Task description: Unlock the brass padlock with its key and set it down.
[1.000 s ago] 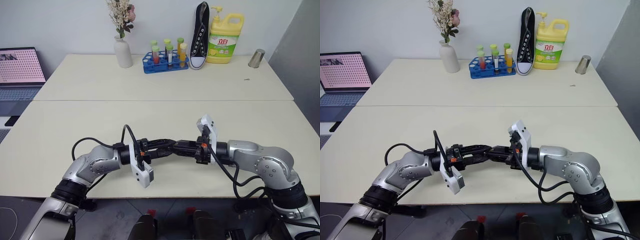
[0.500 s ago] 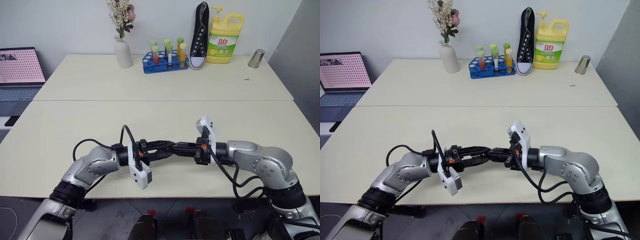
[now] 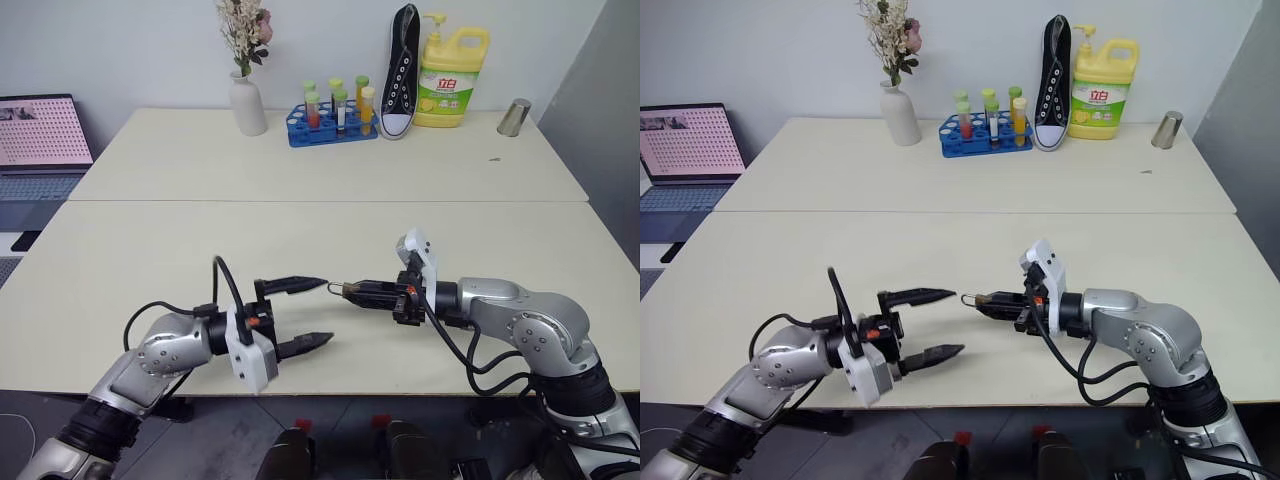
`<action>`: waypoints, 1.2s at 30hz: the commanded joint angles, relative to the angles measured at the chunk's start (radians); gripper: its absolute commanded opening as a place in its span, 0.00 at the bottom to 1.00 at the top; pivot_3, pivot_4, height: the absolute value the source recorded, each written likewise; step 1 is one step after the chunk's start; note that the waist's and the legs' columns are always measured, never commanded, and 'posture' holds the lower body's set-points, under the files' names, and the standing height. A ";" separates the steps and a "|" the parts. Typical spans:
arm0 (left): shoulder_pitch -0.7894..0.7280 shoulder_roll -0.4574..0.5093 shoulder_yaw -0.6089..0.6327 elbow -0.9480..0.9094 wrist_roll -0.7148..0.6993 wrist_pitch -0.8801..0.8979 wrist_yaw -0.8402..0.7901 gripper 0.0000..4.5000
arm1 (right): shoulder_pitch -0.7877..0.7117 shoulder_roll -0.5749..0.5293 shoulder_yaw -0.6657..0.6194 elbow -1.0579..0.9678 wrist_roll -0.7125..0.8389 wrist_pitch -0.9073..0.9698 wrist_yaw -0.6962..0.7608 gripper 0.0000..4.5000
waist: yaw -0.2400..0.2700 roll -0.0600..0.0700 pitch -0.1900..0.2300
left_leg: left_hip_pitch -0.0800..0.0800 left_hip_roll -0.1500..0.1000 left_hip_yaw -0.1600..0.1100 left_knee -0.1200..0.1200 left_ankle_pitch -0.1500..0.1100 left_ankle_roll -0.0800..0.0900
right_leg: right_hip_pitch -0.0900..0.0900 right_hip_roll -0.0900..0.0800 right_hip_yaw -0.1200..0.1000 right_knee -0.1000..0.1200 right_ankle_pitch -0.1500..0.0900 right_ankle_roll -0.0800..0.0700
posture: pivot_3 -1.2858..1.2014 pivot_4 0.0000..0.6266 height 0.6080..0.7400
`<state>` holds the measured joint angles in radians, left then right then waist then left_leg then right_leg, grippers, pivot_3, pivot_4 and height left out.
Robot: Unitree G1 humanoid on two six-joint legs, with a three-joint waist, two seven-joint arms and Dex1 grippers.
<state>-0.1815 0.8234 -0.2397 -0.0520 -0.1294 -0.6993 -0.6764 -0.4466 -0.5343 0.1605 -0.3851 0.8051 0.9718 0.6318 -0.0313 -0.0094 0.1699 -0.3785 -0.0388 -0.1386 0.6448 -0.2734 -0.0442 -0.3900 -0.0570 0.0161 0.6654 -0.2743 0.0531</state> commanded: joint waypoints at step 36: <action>-0.199 -0.216 0.121 -0.146 -0.459 1.096 -0.337 0.00 | 0.012 -0.049 0.028 -0.155 -0.154 -0.173 0.142 0.03 | -0.001 0.000 0.000 | 0.000 0.000 0.000 0.000 0.000 0.000 | 0.000 0.000 0.000 -0.001 0.000 0.000 | 0.52 0.24 1.00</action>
<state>-0.3839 0.6108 -0.1262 -0.1564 -0.5883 0.3912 -1.0110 -0.4227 -0.5870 0.1983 -0.5028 0.6483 0.8196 0.7639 -0.0320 -0.0094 0.1700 -0.3787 -0.0384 -0.1386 0.6450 -0.2732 -0.0446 -0.3902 -0.0566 0.0165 0.6647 -0.2742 0.0530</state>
